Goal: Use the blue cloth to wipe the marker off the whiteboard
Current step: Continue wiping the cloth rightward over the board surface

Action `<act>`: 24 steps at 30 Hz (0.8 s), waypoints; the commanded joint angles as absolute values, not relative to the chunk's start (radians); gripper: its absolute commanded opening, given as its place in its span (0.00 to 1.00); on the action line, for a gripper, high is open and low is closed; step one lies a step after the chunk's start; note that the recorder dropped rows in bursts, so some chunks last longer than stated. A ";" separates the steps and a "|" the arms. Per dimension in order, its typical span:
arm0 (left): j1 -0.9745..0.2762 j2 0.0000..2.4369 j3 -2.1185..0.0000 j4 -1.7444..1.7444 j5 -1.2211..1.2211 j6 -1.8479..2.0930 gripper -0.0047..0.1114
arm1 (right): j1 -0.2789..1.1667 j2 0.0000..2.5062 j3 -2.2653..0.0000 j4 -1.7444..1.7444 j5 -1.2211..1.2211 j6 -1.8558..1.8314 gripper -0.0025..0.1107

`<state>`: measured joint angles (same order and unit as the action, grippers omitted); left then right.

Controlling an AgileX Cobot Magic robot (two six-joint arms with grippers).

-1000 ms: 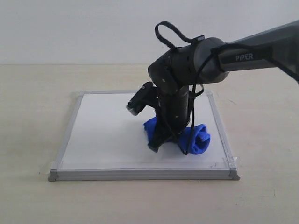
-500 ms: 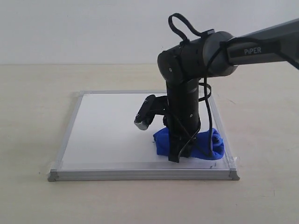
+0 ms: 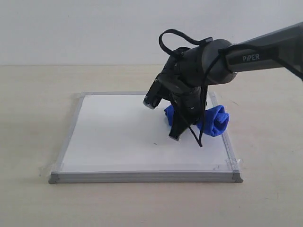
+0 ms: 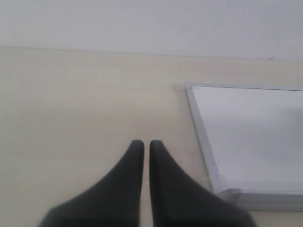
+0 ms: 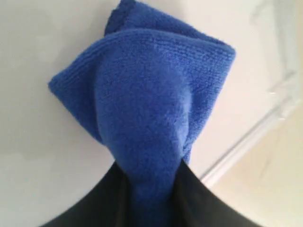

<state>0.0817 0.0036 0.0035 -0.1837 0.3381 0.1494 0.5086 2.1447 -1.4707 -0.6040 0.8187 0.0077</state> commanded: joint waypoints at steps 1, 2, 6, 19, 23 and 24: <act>0.080 0.000 0.000 -0.185 0.329 0.150 0.08 | 0.509 2.143 -1.466 -0.617 0.758 -0.007 0.02; 0.080 0.000 0.000 -0.185 0.329 0.150 0.08 | 0.509 2.143 -1.466 -0.441 0.763 -0.197 0.02; 0.080 0.000 0.000 -0.185 0.329 0.150 0.08 | 0.509 2.143 -1.466 0.184 0.868 -0.846 0.02; 0.080 0.000 0.000 -0.185 0.329 0.150 0.08 | 0.440 2.153 -1.466 -0.241 0.598 -0.340 0.02; 0.080 0.000 0.000 -0.185 0.329 0.150 0.08 | 0.460 2.183 -1.466 -0.063 0.680 -0.570 0.02; 0.080 0.000 0.000 -0.185 0.329 0.150 0.08 | 0.467 2.185 -1.466 0.009 0.710 -0.657 0.02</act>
